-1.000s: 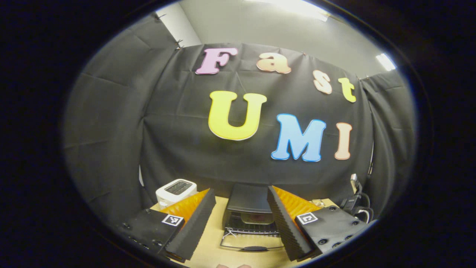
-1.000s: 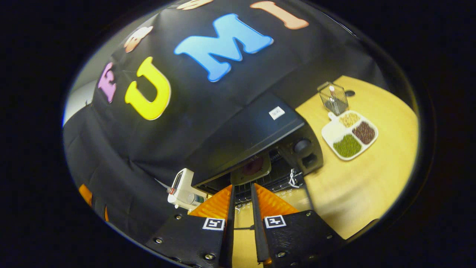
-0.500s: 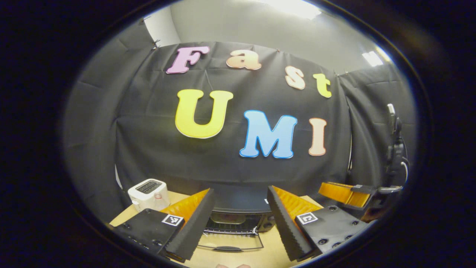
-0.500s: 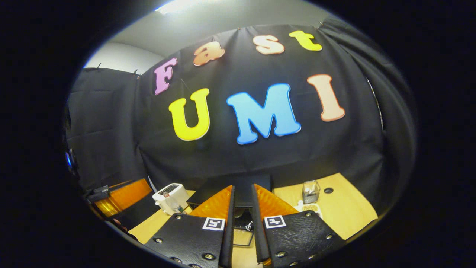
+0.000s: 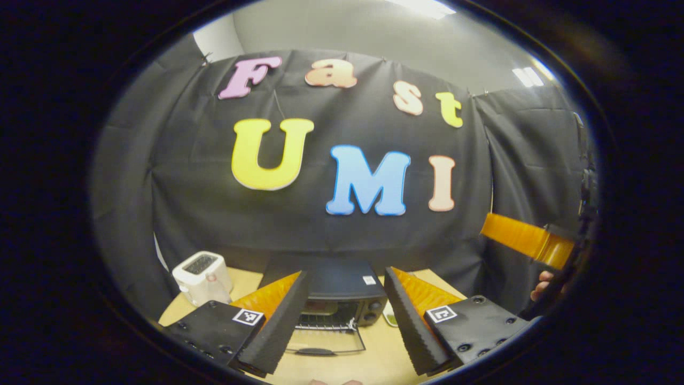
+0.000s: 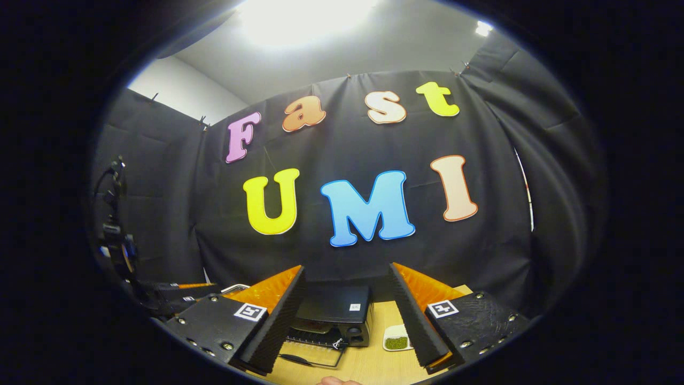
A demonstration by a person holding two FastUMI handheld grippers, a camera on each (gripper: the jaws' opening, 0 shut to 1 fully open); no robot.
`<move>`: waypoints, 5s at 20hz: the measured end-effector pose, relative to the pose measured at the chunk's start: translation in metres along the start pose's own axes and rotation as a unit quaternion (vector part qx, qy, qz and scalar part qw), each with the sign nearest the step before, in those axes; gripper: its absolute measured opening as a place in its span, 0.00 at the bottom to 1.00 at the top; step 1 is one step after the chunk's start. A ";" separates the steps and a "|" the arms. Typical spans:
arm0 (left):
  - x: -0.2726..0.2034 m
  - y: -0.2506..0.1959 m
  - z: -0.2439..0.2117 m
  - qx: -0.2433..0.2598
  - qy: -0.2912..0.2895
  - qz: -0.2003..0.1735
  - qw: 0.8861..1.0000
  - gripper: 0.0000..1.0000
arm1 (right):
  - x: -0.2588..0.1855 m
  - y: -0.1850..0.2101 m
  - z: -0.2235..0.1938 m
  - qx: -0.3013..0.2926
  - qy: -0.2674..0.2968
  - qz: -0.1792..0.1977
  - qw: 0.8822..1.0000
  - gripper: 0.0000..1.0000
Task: Open the electric oven with the left hand, put the food in, and close the electric oven.
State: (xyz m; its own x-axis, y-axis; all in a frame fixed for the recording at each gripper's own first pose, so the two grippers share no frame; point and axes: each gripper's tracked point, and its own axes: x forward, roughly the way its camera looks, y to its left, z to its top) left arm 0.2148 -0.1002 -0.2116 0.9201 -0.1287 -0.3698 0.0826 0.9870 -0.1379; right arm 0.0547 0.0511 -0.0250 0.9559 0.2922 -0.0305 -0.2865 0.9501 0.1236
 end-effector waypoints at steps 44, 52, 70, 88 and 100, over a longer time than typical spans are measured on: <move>0.089 0.089 -0.368 0.011 0.518 0.060 0.853 0.96 | -0.004 -0.088 -0.060 0.034 0.090 -0.084 0.992 0.93; 0.076 0.084 -0.332 0.013 0.470 0.057 0.881 0.95 | 0.001 -0.074 -0.065 0.040 0.093 -0.070 0.992 0.93; 0.078 0.081 -0.280 0.027 0.418 0.066 0.906 0.95 | -0.002 -0.082 -0.074 0.064 0.109 -0.072 0.989 0.93; 0.108 0.065 -0.190 0.015 0.278 0.067 0.958 0.99 | 0.006 -0.086 -0.068 0.009 0.104 -0.060 0.993 0.93; -0.033 -0.012 0.058 0.012 -0.128 0.073 0.989 0.98 | 0.008 -0.043 -0.004 -0.040 0.022 -0.003 0.999 0.93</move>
State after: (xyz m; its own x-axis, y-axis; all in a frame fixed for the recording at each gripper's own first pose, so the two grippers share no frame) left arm 0.2053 -0.1025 -0.1445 0.9895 0.0402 -0.1387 -0.0513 0.9957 -0.0773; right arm 0.0740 0.0130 -0.0344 0.9543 0.2895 -0.0740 -0.2869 0.9570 0.0441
